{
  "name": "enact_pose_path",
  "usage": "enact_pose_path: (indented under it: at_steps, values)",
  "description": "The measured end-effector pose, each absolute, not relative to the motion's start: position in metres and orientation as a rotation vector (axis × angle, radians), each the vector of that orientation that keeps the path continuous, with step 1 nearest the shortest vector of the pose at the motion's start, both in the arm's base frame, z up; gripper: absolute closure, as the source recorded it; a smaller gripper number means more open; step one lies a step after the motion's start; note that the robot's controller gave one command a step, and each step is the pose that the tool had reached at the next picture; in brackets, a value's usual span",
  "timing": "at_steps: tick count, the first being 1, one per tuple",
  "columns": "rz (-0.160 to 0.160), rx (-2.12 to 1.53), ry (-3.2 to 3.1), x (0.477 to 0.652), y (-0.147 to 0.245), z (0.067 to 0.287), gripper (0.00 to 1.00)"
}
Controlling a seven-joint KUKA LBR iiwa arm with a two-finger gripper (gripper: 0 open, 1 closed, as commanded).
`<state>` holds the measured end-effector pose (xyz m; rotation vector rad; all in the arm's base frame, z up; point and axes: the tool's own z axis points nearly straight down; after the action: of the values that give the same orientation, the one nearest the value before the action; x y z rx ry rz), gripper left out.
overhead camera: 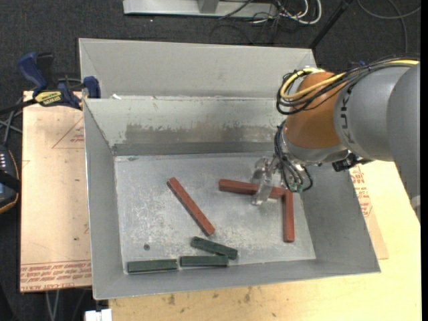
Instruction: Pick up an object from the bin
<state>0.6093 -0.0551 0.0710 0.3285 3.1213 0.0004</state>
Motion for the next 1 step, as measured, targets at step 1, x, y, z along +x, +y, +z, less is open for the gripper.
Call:
enact_pose_path:
  at_steps: [1]
  values:
    - [0.001,0.329,3.123,0.6087,-0.055,0.0742,1.0]
